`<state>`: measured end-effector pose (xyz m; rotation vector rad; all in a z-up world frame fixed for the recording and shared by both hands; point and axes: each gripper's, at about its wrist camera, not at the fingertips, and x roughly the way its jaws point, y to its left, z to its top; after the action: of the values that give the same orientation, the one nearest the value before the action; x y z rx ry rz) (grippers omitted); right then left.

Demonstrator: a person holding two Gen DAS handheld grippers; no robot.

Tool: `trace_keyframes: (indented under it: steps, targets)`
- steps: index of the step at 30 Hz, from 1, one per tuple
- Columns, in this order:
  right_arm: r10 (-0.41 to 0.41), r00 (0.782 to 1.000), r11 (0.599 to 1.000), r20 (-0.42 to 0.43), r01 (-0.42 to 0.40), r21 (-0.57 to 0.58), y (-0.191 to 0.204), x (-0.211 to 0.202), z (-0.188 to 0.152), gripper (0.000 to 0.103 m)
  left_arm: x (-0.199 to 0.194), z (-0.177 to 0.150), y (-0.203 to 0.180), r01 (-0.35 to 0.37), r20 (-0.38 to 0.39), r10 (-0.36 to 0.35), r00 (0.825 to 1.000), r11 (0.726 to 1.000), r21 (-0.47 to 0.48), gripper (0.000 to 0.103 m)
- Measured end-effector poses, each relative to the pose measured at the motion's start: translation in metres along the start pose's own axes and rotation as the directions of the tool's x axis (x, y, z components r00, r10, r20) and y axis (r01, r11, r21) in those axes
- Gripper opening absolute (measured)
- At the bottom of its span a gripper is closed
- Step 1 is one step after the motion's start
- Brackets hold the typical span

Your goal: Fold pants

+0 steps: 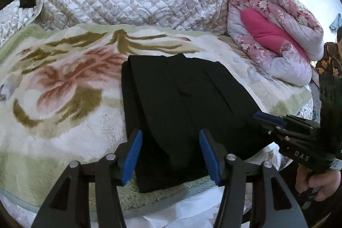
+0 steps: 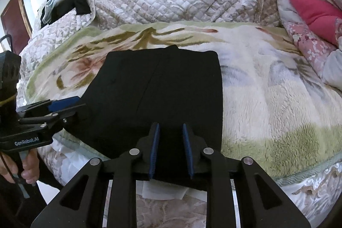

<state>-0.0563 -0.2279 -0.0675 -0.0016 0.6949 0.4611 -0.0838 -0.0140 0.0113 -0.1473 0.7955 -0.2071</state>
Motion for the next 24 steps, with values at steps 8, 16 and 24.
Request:
trace_keyframes:
  steps: [8,16,24]
  targets:
    - [0.028,1.000,0.998,-0.003,-0.028,0.049,-0.004,-0.004,0.013,0.043,-0.002,0.019,0.003,-0.018,-0.026,0.018,0.999,1.000,-0.006,0.059]
    - [0.018,1.000,1.000,-0.010,-0.017,0.009,-0.008,0.000,0.040,0.043,0.006,0.045,0.000,-0.022,-0.023,0.024,0.999,0.997,0.076,0.058]
    - [0.036,0.999,0.997,-0.008,-0.035,0.068,-0.016,0.012,0.051,0.043,0.025,0.052,0.007,0.002,-0.028,0.000,1.000,0.998,0.057,0.058]
